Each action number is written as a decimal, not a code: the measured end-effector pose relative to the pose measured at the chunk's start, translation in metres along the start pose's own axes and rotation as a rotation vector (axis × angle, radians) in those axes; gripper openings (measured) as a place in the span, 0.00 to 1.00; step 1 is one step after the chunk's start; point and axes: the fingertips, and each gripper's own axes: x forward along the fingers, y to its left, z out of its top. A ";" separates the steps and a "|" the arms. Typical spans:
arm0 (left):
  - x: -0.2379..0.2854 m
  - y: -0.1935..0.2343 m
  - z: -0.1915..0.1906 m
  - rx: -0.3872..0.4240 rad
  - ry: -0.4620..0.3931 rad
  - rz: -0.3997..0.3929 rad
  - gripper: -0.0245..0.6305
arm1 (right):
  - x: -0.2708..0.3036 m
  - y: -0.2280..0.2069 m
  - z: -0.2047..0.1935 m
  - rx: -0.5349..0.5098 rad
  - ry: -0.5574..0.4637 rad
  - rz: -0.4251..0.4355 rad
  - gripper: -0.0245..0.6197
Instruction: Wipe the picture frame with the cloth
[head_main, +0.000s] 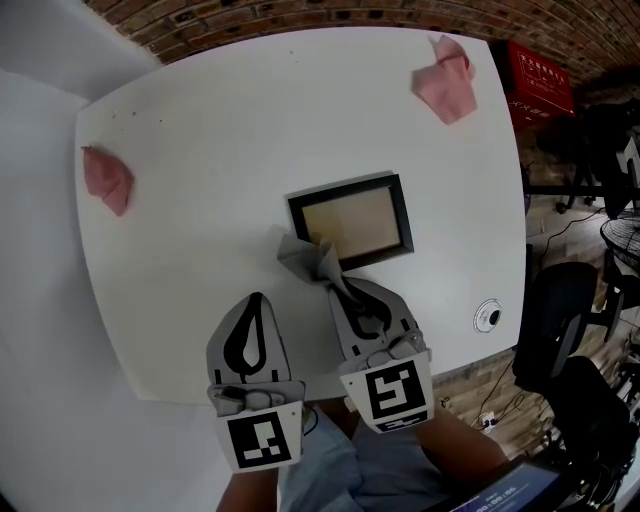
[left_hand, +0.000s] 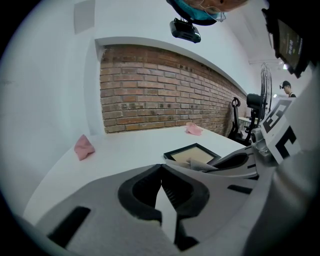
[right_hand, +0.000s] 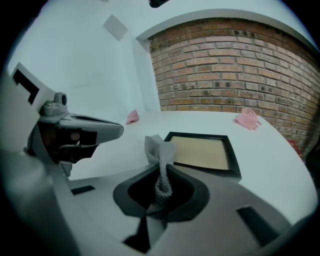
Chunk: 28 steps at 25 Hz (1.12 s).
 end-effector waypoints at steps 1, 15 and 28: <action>0.000 -0.002 0.000 0.001 0.002 -0.002 0.05 | -0.001 -0.002 -0.001 0.000 -0.002 -0.003 0.10; 0.008 -0.027 0.004 0.027 0.011 -0.032 0.05 | -0.014 -0.037 -0.007 0.027 -0.014 -0.057 0.09; 0.016 -0.052 0.009 0.048 0.014 -0.065 0.05 | -0.028 -0.069 -0.017 0.057 -0.021 -0.109 0.09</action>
